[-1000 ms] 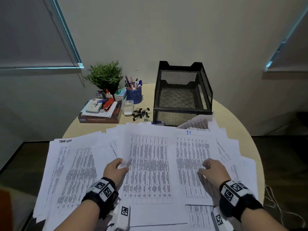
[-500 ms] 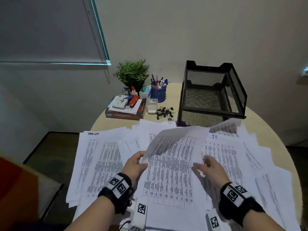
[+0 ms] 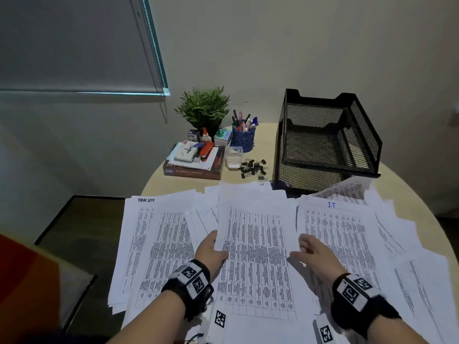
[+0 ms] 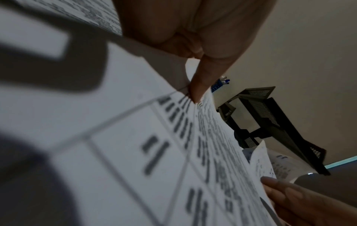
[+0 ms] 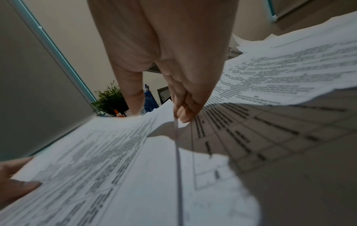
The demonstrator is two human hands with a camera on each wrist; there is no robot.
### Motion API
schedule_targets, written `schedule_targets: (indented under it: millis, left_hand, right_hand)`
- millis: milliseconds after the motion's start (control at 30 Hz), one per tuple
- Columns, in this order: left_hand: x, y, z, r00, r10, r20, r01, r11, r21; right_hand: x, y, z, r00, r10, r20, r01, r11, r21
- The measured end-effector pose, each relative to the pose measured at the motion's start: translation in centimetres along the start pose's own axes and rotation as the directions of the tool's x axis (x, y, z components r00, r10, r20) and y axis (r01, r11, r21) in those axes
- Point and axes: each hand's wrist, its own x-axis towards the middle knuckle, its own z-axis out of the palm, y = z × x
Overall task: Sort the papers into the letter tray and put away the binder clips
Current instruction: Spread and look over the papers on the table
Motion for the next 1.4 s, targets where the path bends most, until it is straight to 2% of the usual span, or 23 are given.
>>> schedule_targets:
  millis: [133, 233, 300, 400, 467, 533, 633, 667, 733, 800, 867, 1033, 1200, 1267, 1333, 1400]
  left_hand:
    - [-0.3, 0.6, -0.7, 0.998, 0.055, 0.032, -0.052, 0.995, -0.087]
    - [-0.5, 1.4, -2.1, 0.998, 0.05, 0.049, -0.041, 0.983, -0.178]
    - [-0.5, 2.1, -3.0, 0.995, 0.065, 0.073, -0.047, 0.974, -0.221]
    - [-0.9, 3.9, -3.3, 0.99, 0.125, 0.06, -0.107, 0.962, -0.25]
    - [-1.6, 5.9, -3.0, 0.979, 0.201, 0.018, -0.19, 0.95, -0.248]
    - [-2.1, 8.3, -2.9, 0.951, 0.305, -0.041, -0.306, 0.924, -0.227]
    - [-2.4, 12.1, -3.1, 0.861, 0.501, -0.084, -0.508, 0.843, -0.179]
    - [-2.4, 13.0, -3.1, 0.837, 0.539, -0.096, -0.547, 0.821, -0.164]
    - [-2.3, 14.1, -3.2, 0.817, 0.561, -0.133, -0.577, 0.794, -0.19]
    - [-2.2, 14.4, -3.0, 0.826, 0.545, -0.143, -0.564, 0.801, -0.203]
    - [-1.8, 14.1, -3.0, 0.837, 0.539, -0.097, -0.546, 0.81, -0.212]
    - [-1.1, 13.1, -2.2, 0.887, 0.459, -0.053, -0.46, 0.864, -0.205]
    - [-1.1, 13.8, -2.1, 0.866, 0.494, -0.075, -0.496, 0.831, -0.253]
    - [-0.5, 12.7, -2.0, 0.896, 0.441, -0.045, -0.439, 0.867, -0.236]
    - [0.1, 10.8, -1.7, 0.938, 0.346, 0.002, -0.342, 0.931, -0.13]
    - [0.5, 9.2, -1.4, 0.964, 0.267, -0.007, -0.267, 0.961, -0.07]
  right_hand:
    - [0.1, -0.2, -0.1, 0.998, 0.0, -0.055, 0.0, 1.0, 0.011]
    - [-0.5, -1.4, -0.2, 0.998, -0.02, -0.058, 0.029, 0.985, 0.169]
    - [-1.4, -2.6, 0.1, 1.0, -0.032, -0.002, 0.031, 0.964, 0.264]
    - [-2.5, -4.0, 1.3, 0.994, -0.076, 0.077, 0.029, 0.875, 0.483]
    - [-3.1, -5.4, 2.2, 0.988, -0.148, 0.048, 0.102, 0.85, 0.517]
    - [-3.8, -7.6, 2.3, 0.971, -0.234, -0.045, 0.22, 0.812, 0.541]
    - [-3.8, -10.7, 1.7, 0.907, -0.351, -0.231, 0.42, 0.75, 0.511]
    - [-3.7, -11.4, 1.4, 0.88, -0.395, -0.264, 0.475, 0.742, 0.473]
    - [-3.5, -12.2, 0.9, 0.831, -0.467, -0.302, 0.556, 0.697, 0.452]
    - [-3.7, -12.8, 0.7, 0.804, -0.505, -0.314, 0.595, 0.683, 0.424]
    - [-3.7, -12.6, 0.8, 0.795, -0.519, -0.313, 0.606, 0.667, 0.434]
    - [-2.9, -11.6, 1.4, 0.815, -0.471, -0.338, 0.579, 0.679, 0.451]
    - [-2.7, -12.2, 0.8, 0.821, -0.44, -0.364, 0.57, 0.663, 0.485]
    - [-2.4, -11.4, 1.0, 0.849, -0.412, -0.331, 0.527, 0.706, 0.473]
    - [-2.1, -10.1, 1.7, 0.901, -0.34, -0.27, 0.429, 0.79, 0.439]
    - [-1.6, -8.9, 2.3, 0.935, -0.257, -0.246, 0.337, 0.86, 0.382]
